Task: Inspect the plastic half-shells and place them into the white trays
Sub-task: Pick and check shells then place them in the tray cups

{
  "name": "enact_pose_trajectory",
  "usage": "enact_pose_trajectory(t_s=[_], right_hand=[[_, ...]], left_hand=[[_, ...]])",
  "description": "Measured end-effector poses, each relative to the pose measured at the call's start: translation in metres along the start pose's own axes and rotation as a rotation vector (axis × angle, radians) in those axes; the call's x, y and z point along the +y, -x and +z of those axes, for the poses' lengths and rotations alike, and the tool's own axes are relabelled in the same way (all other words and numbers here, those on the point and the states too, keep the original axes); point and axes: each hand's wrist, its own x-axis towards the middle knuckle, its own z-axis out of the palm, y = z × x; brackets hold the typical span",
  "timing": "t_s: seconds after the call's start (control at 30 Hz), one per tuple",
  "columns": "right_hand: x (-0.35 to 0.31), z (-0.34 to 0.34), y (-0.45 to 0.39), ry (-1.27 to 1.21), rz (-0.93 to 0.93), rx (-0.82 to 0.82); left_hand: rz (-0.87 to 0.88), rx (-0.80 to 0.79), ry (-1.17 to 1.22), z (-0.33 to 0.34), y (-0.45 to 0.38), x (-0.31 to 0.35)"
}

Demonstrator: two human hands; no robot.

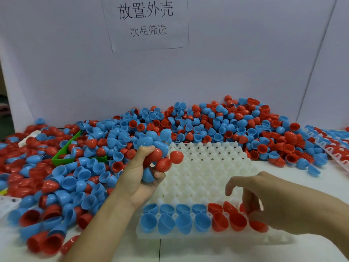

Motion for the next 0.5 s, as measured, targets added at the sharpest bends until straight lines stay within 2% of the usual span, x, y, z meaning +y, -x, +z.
enact_pose_trajectory(t_s=[0.03,0.07,0.1,0.17,0.27,0.33,0.5], right_hand=[[0.002,-0.005,-0.003,0.047,0.038,-0.098],[0.009,0.0,-0.001,0.071,0.008,-0.086],[0.017,0.003,-0.003,0.06,-0.084,-0.006],[0.012,0.004,-0.003,-0.008,-0.115,-0.004],[0.026,0.008,0.001,-0.052,-0.063,0.059],[0.028,0.014,0.005,-0.083,-0.092,0.109],[0.034,0.029,0.007,0.007,-0.114,0.173]], left_hand=[[0.006,0.004,-0.003,0.0,0.0,0.001],[0.005,0.004,-0.003,0.0,0.0,0.002],[0.004,0.001,-0.005,0.001,0.0,0.002],[-0.003,0.001,-0.012,0.0,0.0,0.002],[-0.01,0.016,-0.015,0.0,0.001,0.004],[-0.009,0.015,-0.013,0.001,0.001,0.003],[-0.019,0.016,-0.006,0.001,0.001,0.004]])
